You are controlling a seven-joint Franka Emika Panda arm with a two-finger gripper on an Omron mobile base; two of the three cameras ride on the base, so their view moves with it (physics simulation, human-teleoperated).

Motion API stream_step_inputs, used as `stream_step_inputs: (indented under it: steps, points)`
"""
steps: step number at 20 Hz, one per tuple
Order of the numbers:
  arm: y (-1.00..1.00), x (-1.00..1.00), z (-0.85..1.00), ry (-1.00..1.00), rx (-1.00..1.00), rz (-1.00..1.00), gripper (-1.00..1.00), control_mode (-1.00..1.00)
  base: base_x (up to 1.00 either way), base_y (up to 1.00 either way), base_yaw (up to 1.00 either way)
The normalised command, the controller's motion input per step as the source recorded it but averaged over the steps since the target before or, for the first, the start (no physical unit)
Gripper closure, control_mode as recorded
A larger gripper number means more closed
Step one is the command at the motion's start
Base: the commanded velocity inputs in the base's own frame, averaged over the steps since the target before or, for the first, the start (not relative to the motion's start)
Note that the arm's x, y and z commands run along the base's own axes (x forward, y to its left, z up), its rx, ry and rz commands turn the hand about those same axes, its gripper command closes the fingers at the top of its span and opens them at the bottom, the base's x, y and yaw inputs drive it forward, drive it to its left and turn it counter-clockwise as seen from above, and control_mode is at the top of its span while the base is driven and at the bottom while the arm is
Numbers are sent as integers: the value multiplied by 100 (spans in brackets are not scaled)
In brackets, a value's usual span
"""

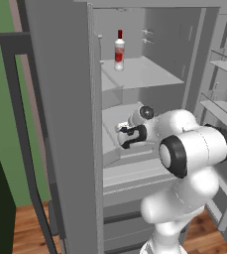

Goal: Place the liquor on the top shelf of the fridge to keep it out of children's reach, and place the orange and apple on lower shelves for easy access.

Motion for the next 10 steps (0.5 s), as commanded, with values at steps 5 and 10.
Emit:
stream_step_inputs:
  steps: [5, 10]
  points:
    - [0, -33, 88, -7, 0, 0, -100, -100, 0, 0, 0]
    - [0, -59, 40, 0, -1, 0, -100, -100, 0, 0, 0]
